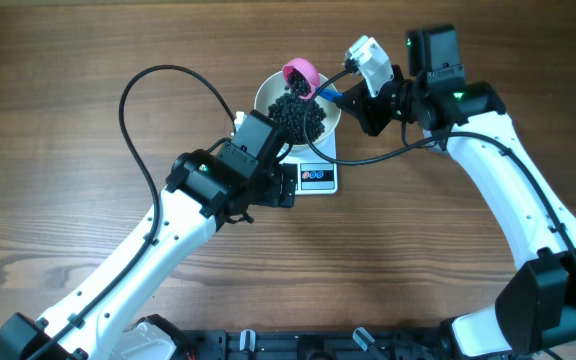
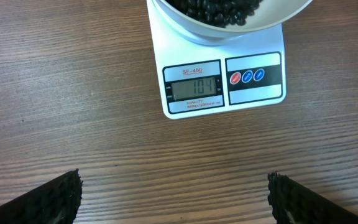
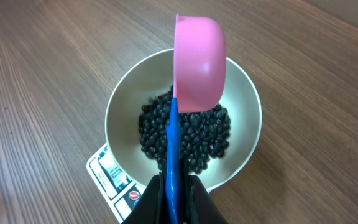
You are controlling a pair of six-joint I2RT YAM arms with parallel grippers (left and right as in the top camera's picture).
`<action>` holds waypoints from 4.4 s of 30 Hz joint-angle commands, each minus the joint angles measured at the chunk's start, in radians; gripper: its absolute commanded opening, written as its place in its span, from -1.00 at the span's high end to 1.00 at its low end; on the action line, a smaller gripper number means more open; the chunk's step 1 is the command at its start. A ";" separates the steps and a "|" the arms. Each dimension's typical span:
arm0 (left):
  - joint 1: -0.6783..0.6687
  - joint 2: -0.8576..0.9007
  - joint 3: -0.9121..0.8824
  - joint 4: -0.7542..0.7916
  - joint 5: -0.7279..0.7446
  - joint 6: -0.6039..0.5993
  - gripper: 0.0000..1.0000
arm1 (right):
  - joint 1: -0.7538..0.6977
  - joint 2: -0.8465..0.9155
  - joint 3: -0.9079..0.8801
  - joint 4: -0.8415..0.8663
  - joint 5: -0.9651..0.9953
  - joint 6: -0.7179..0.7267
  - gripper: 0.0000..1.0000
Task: Scoop item into bowl and weigh 150g on scale
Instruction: 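Tip the scoop with the right gripper to pour beans into the bowl, then return the empty scoop with the right gripper to the bean tub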
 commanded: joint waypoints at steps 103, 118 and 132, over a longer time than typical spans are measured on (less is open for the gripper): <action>-0.002 -0.014 -0.006 0.003 -0.013 -0.013 -1.00 | 0.081 -0.042 0.012 -0.002 0.238 -0.203 0.92; -0.002 -0.014 -0.007 0.003 -0.013 -0.013 -1.00 | 0.138 -0.043 0.012 0.001 0.274 -0.268 0.91; -0.001 -0.014 -0.006 0.003 -0.013 -0.013 -1.00 | -0.303 -0.219 0.012 -0.028 0.309 0.122 0.91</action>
